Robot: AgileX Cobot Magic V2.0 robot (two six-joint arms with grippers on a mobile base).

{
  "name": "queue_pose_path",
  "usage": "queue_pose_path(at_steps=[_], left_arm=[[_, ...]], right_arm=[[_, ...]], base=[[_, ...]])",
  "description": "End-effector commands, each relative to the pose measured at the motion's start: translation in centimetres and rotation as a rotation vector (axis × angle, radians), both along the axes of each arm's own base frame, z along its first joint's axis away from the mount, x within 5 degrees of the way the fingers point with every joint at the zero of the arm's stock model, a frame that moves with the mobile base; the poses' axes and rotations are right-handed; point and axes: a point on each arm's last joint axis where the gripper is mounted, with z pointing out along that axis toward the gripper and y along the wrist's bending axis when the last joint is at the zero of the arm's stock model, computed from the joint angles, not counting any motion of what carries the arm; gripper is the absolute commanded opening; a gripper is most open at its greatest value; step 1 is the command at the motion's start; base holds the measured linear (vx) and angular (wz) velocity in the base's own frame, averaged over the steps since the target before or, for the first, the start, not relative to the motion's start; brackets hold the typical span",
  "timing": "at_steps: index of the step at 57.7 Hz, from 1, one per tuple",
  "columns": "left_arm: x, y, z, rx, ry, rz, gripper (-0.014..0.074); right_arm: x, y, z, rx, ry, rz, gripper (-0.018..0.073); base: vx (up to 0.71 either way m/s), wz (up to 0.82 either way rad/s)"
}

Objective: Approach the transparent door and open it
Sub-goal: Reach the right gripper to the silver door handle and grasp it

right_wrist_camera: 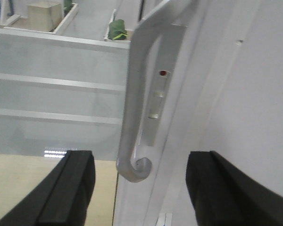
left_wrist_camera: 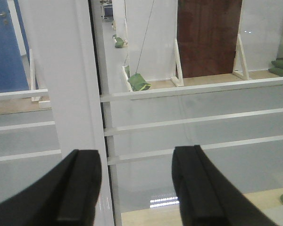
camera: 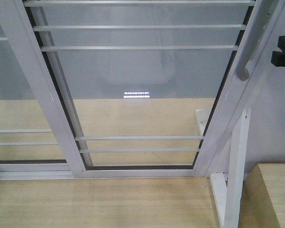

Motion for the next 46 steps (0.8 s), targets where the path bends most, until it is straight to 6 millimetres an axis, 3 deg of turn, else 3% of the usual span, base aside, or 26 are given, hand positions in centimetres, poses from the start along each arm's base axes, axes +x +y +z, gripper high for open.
queue_pose_path(at_steps=[1, 18, 46], left_arm=[[-0.1, -0.1, 2.1, -0.019, -0.124, -0.005, 0.0472], [-0.1, 0.0, 2.1, -0.024, -0.123, -0.005, 0.0472], [-0.1, 0.0, 2.1, -0.024, -0.123, -0.005, 0.0472]], right_arm=[[0.8, -0.6, 2.1, 0.006, -0.164, -0.021, 0.0491], [3.5, -0.7, 1.2, 0.003, -0.309, -0.005, 0.0491], [7.6, -0.8, -2.6, 0.134, -0.419, 0.000, 0.0491]], base=[[0.00, 0.00], [0.00, 0.00], [0.00, 0.00]])
